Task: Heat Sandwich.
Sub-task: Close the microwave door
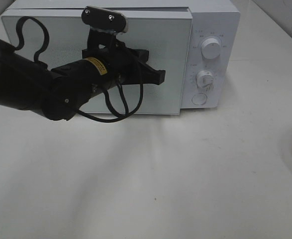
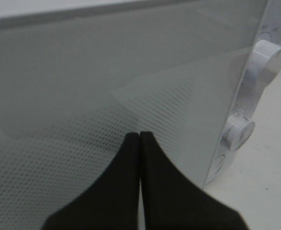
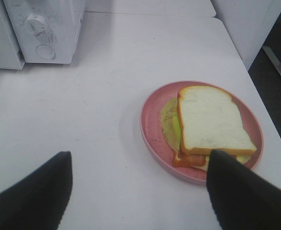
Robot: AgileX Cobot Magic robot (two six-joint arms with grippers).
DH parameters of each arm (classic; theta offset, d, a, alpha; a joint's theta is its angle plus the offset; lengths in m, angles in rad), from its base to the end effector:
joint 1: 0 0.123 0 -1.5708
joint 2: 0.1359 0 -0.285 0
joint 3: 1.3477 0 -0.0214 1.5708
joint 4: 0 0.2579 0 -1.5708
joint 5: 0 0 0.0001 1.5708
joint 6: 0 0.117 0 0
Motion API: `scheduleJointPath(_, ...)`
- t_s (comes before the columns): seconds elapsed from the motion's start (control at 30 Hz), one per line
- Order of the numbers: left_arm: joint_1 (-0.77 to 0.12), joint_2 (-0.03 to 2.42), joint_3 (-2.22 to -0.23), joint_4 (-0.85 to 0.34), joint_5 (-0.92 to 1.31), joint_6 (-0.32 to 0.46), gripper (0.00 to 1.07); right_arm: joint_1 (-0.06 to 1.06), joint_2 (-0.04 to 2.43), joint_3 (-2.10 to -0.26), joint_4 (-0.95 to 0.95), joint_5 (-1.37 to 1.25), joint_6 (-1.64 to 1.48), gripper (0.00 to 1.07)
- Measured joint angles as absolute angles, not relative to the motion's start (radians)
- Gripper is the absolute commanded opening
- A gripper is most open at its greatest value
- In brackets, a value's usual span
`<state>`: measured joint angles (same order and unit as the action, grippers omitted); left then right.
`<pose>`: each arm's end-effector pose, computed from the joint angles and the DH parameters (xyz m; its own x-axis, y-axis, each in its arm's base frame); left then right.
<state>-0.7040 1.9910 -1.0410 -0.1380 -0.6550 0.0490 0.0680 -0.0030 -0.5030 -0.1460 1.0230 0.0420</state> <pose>0.3481 -0.2828 0.1584 -0.1957 0.0869 -0.9768 0.5717 0.8194 -0.0417 0.0260 -0.0128 0.2747 -0.4127 -0.0624 -0.9087 0.0313 0.9961 -0.0826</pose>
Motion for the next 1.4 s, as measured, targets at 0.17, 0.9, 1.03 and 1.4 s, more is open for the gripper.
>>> scheduleJointPath(0.17, -0.716, 2.015, -1.082, -0.137, -0.621, 0.052, 0.0, 0.068, -0.003, -0.503, -0.146, 1.023, 0.042, 0.75)
scheduleJointPath(0.9, -0.73, 2.095, -1.251, -0.215, -0.504, 0.171, 0.0, 0.068, -0.003, -0.503, -0.145, 1.023, 0.042, 0.74)
scheduleJointPath(1.03, -0.732, 2.096, -1.256, -0.215, -0.492, 0.175, 0.0, 0.068, -0.003, -0.503, -0.146, 1.023, 0.042, 0.74)
scheduleJointPath(1.4, -0.734, 2.098, -1.257, -0.217, -0.49, 0.175, 0.0, 0.068, -0.003, -0.503, -0.146, 1.023, 0.042, 0.74)
